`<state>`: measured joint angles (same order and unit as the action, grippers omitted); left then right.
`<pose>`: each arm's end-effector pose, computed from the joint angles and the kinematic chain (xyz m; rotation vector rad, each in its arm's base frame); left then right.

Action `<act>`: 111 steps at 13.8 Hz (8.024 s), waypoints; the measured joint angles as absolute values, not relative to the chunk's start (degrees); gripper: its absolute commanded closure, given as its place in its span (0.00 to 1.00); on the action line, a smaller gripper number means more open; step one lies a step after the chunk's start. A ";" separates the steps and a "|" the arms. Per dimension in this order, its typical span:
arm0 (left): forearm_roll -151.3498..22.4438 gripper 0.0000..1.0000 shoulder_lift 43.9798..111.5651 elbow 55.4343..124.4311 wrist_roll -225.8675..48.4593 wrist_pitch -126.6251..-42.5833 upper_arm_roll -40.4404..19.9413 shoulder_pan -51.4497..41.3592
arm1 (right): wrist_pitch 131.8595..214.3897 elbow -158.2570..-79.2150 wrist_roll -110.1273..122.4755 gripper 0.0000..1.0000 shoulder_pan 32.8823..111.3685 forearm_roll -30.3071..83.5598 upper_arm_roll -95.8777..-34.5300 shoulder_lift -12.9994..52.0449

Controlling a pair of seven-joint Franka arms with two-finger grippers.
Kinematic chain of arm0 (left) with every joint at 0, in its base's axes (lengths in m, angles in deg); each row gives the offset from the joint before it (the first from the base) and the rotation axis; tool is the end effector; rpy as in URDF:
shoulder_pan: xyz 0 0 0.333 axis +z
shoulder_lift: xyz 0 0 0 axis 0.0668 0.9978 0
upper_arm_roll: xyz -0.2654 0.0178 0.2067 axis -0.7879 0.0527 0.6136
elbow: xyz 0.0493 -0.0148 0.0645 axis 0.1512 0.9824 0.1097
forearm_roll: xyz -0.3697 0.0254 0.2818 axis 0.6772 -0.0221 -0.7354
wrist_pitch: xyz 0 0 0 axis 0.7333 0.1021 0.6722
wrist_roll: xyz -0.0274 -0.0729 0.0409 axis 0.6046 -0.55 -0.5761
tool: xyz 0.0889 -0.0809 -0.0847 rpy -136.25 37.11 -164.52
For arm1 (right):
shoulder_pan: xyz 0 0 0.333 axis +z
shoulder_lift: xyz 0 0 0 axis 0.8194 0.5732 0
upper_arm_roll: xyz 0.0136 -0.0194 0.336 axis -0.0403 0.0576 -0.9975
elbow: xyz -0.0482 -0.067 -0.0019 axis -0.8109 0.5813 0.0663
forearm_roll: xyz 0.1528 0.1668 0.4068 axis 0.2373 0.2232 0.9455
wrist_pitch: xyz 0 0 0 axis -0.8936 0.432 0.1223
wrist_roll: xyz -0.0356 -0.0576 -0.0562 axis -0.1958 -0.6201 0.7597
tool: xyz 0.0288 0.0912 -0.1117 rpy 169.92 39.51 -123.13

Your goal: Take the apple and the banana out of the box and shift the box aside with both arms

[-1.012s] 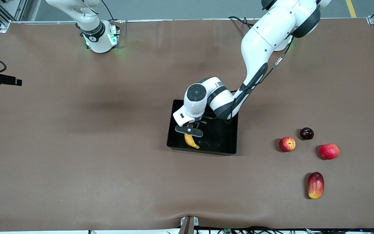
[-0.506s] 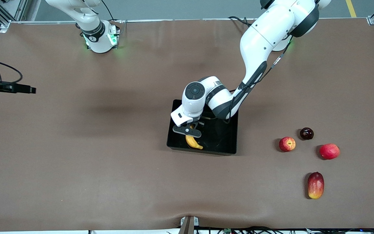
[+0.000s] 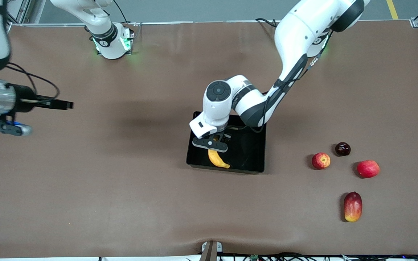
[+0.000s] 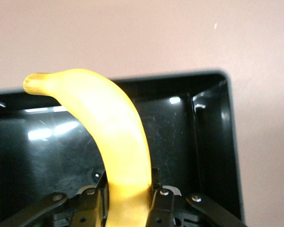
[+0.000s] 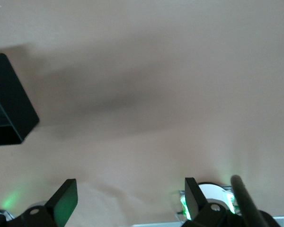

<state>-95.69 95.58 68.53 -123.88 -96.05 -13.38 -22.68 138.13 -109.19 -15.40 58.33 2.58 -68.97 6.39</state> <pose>0.6182 -0.5622 0.2461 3.0468 -0.3193 0.2747 0.6415 0.0549 0.4900 -2.9029 0.3806 0.5424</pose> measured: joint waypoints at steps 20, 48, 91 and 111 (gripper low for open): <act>-87.65 1.00 94.61 70.70 -49.34 -92.55 -12.16 15.73 | 189.34 -112.20 -42.81 0.59 85.87 0.67 -75.42 31.36; -88.82 0.00 100.45 75.74 -42.62 -104.83 -11.37 19.45 | 157.36 -116.37 -9.94 1.00 55.88 -5.10 -72.15 14.64; -85.46 0.00 71.47 73.37 -92.77 -71.30 -23.70 19.40 | 136.26 -105.85 -1.16 0.00 55.68 -7.91 -62.88 -5.02; -78.83 0.00 51.82 80.29 -89.03 -59.18 -1.05 3.70 | 136.83 -106.83 3.25 0.00 55.69 -8.69 -63.30 -6.72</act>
<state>-78.83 51.82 80.29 -89.03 -59.18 -1.05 3.70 136.83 -106.83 3.25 55.69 -8.69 -63.30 -6.72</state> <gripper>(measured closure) 0.000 0.000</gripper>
